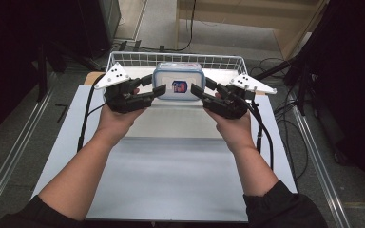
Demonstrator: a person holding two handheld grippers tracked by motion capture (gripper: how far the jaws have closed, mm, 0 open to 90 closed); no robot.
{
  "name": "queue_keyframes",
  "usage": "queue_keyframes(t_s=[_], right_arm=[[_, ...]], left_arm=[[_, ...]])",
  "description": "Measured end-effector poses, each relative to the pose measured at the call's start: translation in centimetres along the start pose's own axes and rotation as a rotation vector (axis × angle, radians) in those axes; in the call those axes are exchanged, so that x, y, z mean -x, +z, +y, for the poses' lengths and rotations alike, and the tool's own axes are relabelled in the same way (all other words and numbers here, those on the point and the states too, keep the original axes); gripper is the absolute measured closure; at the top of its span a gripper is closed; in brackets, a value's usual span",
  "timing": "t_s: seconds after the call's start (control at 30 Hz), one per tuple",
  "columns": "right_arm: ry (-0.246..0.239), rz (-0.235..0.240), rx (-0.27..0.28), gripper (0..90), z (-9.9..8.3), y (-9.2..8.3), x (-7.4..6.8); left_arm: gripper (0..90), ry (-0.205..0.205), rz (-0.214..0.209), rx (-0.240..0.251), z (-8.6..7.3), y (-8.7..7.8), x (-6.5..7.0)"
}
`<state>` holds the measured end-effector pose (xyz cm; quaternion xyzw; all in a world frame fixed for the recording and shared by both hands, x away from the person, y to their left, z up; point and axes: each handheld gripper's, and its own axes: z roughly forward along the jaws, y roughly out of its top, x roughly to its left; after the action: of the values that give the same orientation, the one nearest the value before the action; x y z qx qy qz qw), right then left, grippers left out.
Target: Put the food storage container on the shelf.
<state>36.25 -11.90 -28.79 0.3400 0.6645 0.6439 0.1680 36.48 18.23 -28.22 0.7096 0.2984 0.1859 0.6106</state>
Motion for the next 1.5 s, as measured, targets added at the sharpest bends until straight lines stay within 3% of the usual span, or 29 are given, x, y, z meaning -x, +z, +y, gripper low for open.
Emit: queue_keyframes(t_s=[0.2, 0.23, 0.27, 0.4, 0.53, 0.57, 0.8, 0.93, 1.5], right_arm=[[0.058, 0.009, -0.067, 50.2, 0.2, 0.7, 0.6], [0.073, 0.008, -0.077, 50.2, 0.1, 0.8, 0.8], [0.073, 0.008, -0.077, 50.2, 0.1, 0.8, 0.8], [0.147, 0.024, -0.113, 50.9, 0.1, 1.2, 1.4], [0.194, 0.04, -0.135, 51.8, 0.5, 1.3, 1.5], [0.218, 0.045, -0.152, 51.8, 0.6, 1.4, 1.7], [0.278, 0.06, -0.204, 51.9, 0.9, 1.7, 2.3], [0.334, 0.075, -0.228, 51.9, 1.1, 1.8, 2.8], [0.422, 0.068, -0.303, 51.9, 1.6, 2.2, 3.5]], left_arm=[[48.5, -0.074, -0.01, -0.049, 0.0, 0.4, -0.7], [48.5, -0.107, -0.012, -0.07, 0.0, 0.6, -1.0], [48.6, -0.107, -0.012, -0.07, 0.0, 0.6, -1.0], [49.2, -0.2, -0.027, -0.076, 0.2, 0.6, -1.6], [49.4, -0.23, -0.033, -0.095, 0.6, 0.5, -1.9], [49.6, -0.27, -0.038, -0.108, 0.7, 0.6, -2.2], [50.5, -0.316, -0.043, -0.148, 1.0, 0.8, -2.4], [51.9, -0.381, -0.058, -0.155, 1.2, 0.9, -2.7], [51.7, -0.488, -0.046, -0.223, 1.5, 1.5, -3.0]])
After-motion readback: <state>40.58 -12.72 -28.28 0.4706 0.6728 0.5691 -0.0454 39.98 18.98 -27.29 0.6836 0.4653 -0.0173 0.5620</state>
